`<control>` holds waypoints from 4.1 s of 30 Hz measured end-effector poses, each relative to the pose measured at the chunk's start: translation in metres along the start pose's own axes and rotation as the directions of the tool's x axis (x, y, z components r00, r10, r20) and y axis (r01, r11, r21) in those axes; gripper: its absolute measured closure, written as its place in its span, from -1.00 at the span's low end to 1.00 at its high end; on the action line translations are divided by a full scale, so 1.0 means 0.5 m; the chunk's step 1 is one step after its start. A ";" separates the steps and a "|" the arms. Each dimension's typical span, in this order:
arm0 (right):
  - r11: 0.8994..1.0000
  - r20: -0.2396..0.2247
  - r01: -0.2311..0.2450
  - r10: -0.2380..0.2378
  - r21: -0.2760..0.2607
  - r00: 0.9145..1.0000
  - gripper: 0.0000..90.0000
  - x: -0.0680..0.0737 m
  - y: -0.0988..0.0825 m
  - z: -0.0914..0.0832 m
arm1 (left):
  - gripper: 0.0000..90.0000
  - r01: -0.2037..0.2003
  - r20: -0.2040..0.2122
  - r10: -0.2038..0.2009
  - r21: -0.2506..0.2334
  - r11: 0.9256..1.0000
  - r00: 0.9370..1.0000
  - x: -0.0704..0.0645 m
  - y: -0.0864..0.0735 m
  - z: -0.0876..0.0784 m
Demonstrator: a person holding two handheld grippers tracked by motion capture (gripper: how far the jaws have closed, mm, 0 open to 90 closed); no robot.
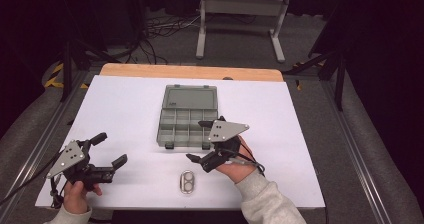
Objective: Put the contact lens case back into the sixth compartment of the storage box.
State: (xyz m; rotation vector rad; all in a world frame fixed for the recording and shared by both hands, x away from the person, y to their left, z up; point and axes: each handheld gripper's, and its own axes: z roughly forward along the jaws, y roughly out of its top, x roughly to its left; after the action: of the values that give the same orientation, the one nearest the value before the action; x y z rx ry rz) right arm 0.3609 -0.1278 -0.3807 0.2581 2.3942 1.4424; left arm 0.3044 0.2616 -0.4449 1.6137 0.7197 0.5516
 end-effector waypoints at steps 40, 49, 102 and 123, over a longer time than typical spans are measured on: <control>0.981 -0.215 -0.016 0.058 0.193 0.975 -0.87 0.021 0.004 0.062 | -0.97 0.000 -0.001 0.000 -0.002 1.000 1.000 0.000 0.001 -0.002; 0.955 -0.252 0.035 0.042 0.295 0.967 -0.87 0.044 -0.006 0.076 | -0.97 0.001 -0.002 -0.001 -0.005 1.000 1.000 0.001 0.001 -0.003; 0.799 -0.347 0.209 0.001 0.564 0.938 -0.63 0.103 -0.052 0.139 | -0.97 -0.003 -0.007 0.003 0.007 1.000 1.000 0.001 0.002 -0.002; 0.782 -0.361 0.243 -0.025 0.574 0.932 -0.41 0.111 -0.053 0.144 | -0.97 -0.004 -0.005 0.004 0.003 1.000 1.000 0.001 0.002 -0.002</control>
State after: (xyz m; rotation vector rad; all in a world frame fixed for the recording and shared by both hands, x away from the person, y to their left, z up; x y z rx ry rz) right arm 0.3368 -0.0631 -0.4455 -0.0276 3.0376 0.6299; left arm 0.3042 0.2626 -0.4437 1.6173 0.7217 0.5574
